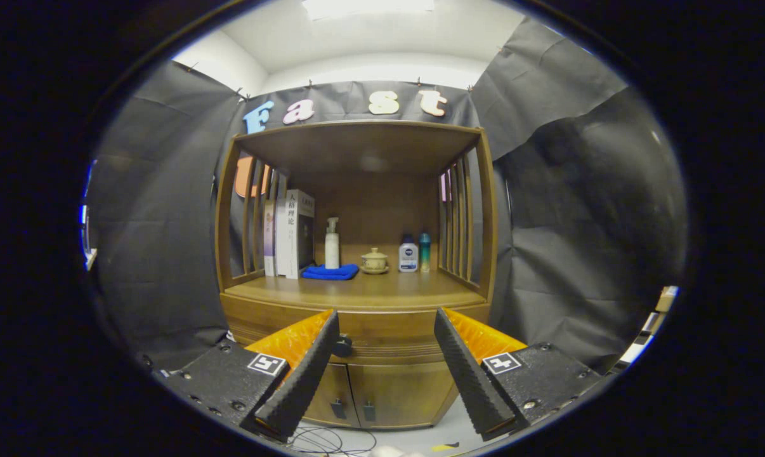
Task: Pull open the drawer, take out the items inside it, and place them on the countertop above the cabinet.
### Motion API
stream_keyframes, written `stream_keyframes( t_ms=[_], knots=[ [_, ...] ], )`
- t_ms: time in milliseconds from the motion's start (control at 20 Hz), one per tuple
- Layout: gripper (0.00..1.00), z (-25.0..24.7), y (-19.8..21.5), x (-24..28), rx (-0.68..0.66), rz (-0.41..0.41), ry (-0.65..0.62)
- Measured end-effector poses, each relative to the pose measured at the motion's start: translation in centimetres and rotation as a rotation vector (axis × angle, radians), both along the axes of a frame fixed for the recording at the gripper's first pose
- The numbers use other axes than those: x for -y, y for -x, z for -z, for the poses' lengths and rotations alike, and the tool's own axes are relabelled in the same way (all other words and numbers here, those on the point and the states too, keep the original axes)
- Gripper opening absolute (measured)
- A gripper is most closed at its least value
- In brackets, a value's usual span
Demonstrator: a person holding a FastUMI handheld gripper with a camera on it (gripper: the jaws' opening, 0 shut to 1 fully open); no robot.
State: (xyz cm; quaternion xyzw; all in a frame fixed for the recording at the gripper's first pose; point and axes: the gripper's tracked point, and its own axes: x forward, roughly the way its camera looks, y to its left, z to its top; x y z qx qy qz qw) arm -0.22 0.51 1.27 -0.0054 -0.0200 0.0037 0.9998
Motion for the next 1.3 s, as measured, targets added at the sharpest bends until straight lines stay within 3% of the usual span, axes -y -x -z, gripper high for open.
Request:
stream_keyframes(
  t_ms=[300,900,1300],
  knots=[
    [0.98,1.2,-1.3,-0.9,-0.025,-0.033,-0.014],
    [0.98,8.7,-12.1,-6.3,-0.067,-0.075,0.039],
    [0.96,12.3,-17.2,-7.0,-0.125,-0.040,0.065]
  ],
)
